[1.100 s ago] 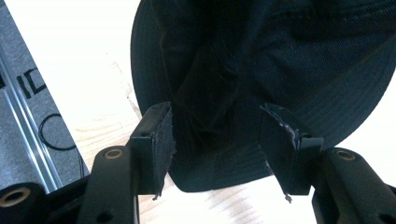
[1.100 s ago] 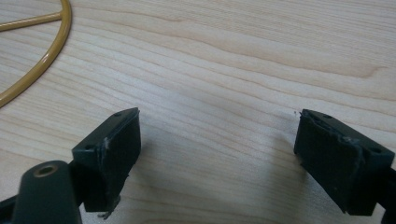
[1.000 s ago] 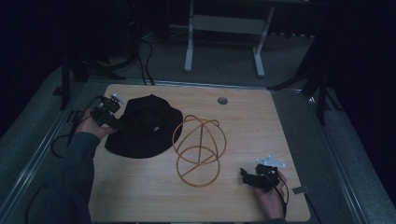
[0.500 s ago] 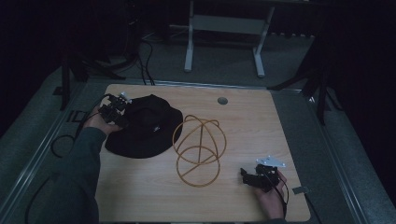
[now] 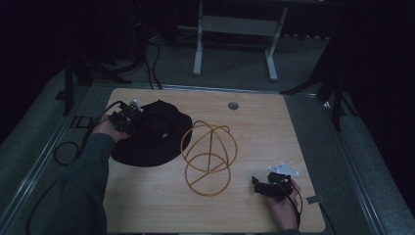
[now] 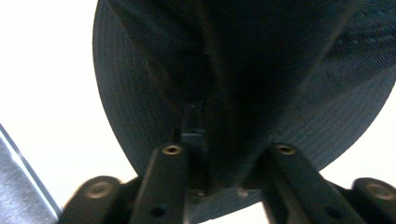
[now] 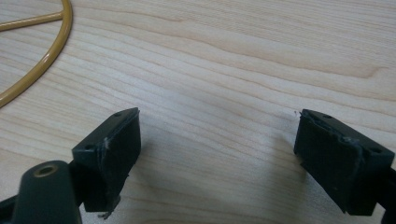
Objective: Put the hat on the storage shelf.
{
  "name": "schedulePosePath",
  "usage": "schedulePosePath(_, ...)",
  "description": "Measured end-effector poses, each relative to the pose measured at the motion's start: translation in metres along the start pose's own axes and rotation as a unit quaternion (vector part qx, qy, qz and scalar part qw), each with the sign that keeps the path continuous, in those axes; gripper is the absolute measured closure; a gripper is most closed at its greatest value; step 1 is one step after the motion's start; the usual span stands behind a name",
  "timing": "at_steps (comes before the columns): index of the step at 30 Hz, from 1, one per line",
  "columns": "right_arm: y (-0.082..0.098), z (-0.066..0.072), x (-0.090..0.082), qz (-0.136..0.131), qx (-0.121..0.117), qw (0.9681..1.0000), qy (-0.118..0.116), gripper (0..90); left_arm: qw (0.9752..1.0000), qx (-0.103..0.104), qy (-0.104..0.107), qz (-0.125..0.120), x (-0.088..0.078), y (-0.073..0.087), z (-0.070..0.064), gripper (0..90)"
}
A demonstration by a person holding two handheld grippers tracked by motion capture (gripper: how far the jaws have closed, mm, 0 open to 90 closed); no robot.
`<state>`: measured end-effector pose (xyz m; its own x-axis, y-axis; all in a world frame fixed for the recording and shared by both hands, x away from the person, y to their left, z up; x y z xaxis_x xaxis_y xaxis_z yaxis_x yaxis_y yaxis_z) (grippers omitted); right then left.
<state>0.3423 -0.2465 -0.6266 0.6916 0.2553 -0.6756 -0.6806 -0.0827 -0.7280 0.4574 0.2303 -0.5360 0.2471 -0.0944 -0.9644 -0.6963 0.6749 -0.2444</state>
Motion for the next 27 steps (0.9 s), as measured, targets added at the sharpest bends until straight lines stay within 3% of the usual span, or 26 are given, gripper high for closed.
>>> schedulePosePath(3, 0.000, 0.000, 0.000, 0.000, 0.000, 1.0000, 0.000, 14.6, 0.9999, 0.004, 0.012, 0.004, 0.000, 0.000, -0.004, 86.3)
schedulePosePath(9, 0.000, 0.000, 0.000, 0.000, 0.000, 1.0000, 0.000, 14.6, 0.9996, 0.007, 0.023, 0.012, 0.001, 0.000, -0.006, 87.0)
schedulePosePath(13, 0.000, 0.000, 0.000, 0.000, 0.000, 1.0000, -0.001, 14.6, 0.9998, -0.001, 0.010, 0.015, 0.004, -0.001, -0.004, 69.2)
schedulePosePath(17, 0.000, 0.000, 0.000, 0.000, -0.001, 1.0000, -0.001, 14.6, 0.9998, -0.006, 0.006, 0.015, 0.008, -0.002, -0.004, 61.1)
schedulePosePath(19, 0.000, 0.000, 0.000, 0.000, -0.001, 1.0000, -0.001, 14.6, 0.9998, -0.007, 0.013, 0.013, 0.008, -0.003, -0.005, 64.2)
schedulePosePath(24, 0.000, 0.000, 0.000, 0.000, -0.001, 1.0000, -0.001, 14.6, 0.9995, -0.009, 0.020, 0.024, 0.011, -0.003, -0.009, 84.2)
schedulePosePath(27, 0.000, 0.000, 0.000, 0.000, -0.002, 1.0000, -0.001, 14.6, 0.9991, -0.003, 0.030, 0.030, 0.010, -0.002, -0.011, 87.8)
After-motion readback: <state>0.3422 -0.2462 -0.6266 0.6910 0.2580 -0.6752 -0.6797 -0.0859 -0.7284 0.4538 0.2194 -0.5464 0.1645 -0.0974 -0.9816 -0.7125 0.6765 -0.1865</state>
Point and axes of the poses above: each handheld gripper's, and its own axes: x roughly forward along the jaws, y roughly out of its underside, z roughly to its left, the point moved 8 cm from there along x, roughly forward along the jaws, and after that the axes turned 9 degrees about x, right-handed, at the moved point
